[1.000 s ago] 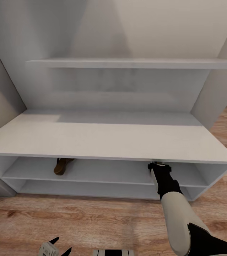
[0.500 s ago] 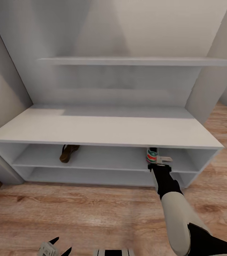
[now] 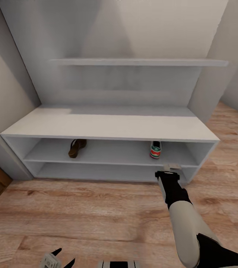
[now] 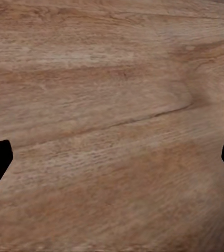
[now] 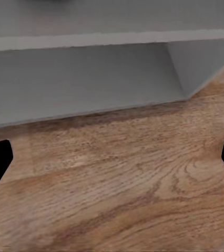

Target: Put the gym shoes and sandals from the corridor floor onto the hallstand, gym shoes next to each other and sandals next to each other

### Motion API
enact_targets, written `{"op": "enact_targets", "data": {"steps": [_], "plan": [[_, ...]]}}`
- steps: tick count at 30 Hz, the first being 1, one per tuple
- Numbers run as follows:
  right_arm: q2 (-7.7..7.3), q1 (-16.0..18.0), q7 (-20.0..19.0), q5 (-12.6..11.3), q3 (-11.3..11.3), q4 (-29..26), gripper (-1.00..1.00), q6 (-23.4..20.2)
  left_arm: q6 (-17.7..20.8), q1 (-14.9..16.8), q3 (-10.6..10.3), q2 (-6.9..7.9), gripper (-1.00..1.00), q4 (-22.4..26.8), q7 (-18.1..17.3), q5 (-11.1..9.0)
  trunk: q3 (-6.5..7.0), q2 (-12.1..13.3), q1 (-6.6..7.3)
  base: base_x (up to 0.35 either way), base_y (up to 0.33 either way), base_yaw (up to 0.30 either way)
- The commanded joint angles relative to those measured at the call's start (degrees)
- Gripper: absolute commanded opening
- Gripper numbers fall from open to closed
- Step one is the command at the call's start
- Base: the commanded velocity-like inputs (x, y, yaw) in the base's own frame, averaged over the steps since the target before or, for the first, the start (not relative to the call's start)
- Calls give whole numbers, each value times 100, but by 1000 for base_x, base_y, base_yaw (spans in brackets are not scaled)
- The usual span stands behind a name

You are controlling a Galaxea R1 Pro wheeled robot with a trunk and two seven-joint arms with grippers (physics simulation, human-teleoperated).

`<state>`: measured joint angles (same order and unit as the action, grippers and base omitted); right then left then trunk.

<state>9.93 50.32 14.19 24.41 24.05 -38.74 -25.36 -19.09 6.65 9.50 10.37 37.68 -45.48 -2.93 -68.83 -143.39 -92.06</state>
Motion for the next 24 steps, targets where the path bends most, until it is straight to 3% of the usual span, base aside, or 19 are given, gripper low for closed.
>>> {"op": "enact_targets", "data": {"steps": [1,5,11,17,18,24], "plan": [[7,4,-9,37,21,-4,100,-28,-3,3,8,2,100,-6,-38,-34,-4,-2,5,-336,0,0],[7,0,-12,37,24,13,100,-24,-7,-1,8,8,100,-4,-40,-45,-4,-2,5,-266,0,0],[7,-59,-46,40,34,143,100,29,-22,-12,14,42,100,13,-69,-79,-4,-2,5,-55,0,0],[0,-495,-348,62,38,319,100,504,-18,-14,16,51,100,19,-68,-84,-4,-2,5,-7,0,0],[-134,-717,-642,77,38,379,100,826,-17,-14,16,52,100,20,-61,-84,-4,-2,5,-1,0,0],[-509,-1140,-1507,94,38,668,100,1352,-15,-14,16,47,100,20,-43,-80,-4,-2,5,0,0,0]]}}
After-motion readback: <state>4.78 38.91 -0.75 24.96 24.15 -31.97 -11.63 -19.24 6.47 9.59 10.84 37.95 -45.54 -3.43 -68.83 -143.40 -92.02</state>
